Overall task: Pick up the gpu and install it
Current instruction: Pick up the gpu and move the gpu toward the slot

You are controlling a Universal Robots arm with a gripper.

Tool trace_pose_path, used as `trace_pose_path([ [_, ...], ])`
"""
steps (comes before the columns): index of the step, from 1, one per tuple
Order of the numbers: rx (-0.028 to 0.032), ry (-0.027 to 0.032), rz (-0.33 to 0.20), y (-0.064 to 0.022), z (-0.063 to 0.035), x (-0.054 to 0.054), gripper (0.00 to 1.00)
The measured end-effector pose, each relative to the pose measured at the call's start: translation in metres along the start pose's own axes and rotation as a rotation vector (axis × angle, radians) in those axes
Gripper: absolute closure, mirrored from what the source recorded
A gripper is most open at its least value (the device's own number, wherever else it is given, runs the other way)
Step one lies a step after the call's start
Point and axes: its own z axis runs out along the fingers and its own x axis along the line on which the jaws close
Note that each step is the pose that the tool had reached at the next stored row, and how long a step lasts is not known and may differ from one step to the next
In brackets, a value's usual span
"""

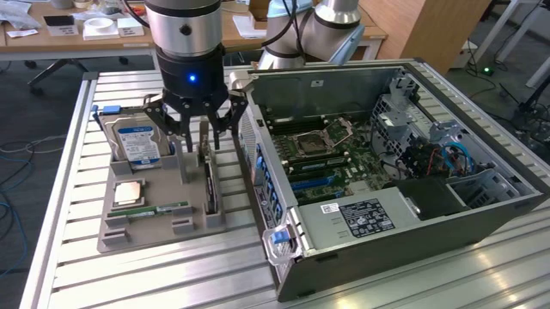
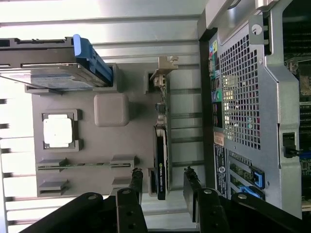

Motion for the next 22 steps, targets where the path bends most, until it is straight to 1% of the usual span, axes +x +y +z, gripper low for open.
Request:
trace_pose_path([
  [3, -0.0002, -0.0001, 0.000, 0.0000, 0.0005, 0.000, 0.53],
  [8, -0.0002, -0.0001, 0.000, -0.0002, 0.0050, 0.000, 0.53],
  [14, -0.0001, 0.0000, 0.000, -0.0002, 0.0052, 0.000, 0.53],
  [17, -0.0002, -0.0001, 0.000, -0.0003, 0.0081, 0.000, 0.53],
  [22, -0.0001, 0.0000, 0.000, -0.0008, 0.0168, 0.000, 0.53],
])
